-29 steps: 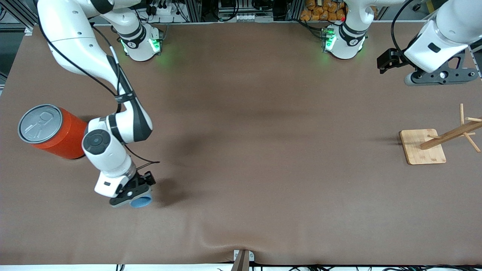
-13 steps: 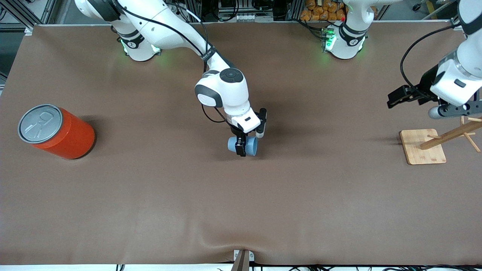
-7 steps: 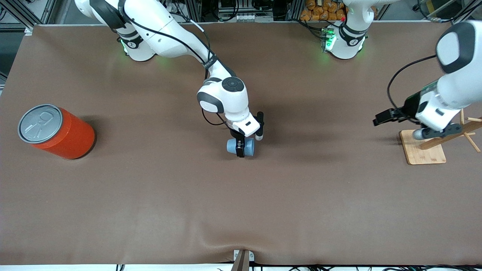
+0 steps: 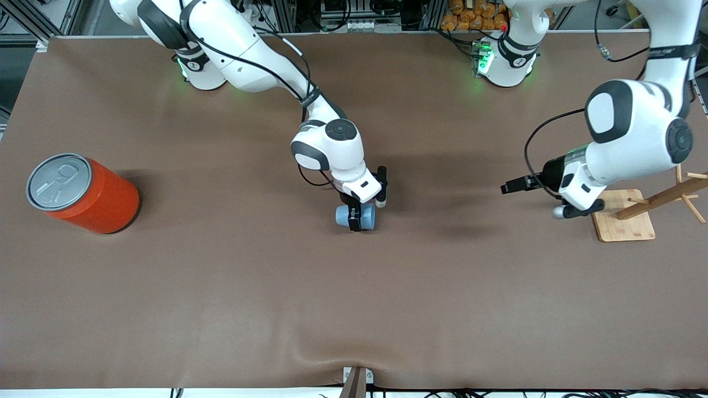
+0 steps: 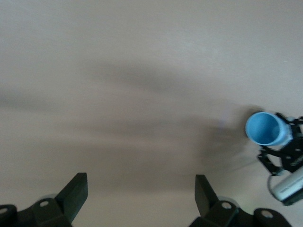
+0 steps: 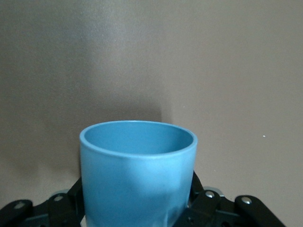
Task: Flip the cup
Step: 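Hold the cup with the right gripper while the left gripper approaches it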
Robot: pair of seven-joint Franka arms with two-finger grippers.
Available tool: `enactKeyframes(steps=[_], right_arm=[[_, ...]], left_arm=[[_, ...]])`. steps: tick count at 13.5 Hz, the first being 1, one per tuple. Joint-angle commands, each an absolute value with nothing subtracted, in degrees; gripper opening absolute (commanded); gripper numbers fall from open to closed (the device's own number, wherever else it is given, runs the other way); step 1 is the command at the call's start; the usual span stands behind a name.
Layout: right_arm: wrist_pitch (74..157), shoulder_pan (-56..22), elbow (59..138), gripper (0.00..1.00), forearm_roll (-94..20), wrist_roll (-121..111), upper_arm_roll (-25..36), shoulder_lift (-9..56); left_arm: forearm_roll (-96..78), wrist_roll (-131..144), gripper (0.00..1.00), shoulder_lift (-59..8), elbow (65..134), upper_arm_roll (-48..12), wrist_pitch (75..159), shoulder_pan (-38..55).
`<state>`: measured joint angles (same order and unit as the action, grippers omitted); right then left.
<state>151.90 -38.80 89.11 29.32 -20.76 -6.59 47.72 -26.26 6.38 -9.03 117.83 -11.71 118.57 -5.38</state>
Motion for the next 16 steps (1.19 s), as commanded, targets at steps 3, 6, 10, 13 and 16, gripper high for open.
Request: enactKeyframes(steps=[3,6,10,13,16], right_arm=[[156.62,-38.15,88.94,1.0,30.67,-22.59,-6.5,48.6],[156.62,-38.32,89.12,1.0,30.67,-22.33,-6.5,48.34],[156.53,-38.58,90.26,1.0,30.5,-21.88,-6.68,46.85],[156.01,-38.5,91.05,1.0,30.41,-21.88,-6.85,45.36],[156.01,-38.32,92.89,1.0,30.15,-21.88,-7.38,43.16]], left_arm=[[-40.67,-3.14,1.0,-15.19,117.78,-11.95,120.32,-5.71],[-47.97,-10.18,1.0,-18.8,117.86,-11.95,121.2,-5.54],[-58.85,-15.98,0.88,-22.84,117.33,-12.48,121.11,-4.57],[-68.35,-24.06,0.79,-26.09,116.64,-13.27,121.11,-3.87],[-73.64,-26.63,0.71,-28.38,114.88,-13.54,121.11,-2.38]])
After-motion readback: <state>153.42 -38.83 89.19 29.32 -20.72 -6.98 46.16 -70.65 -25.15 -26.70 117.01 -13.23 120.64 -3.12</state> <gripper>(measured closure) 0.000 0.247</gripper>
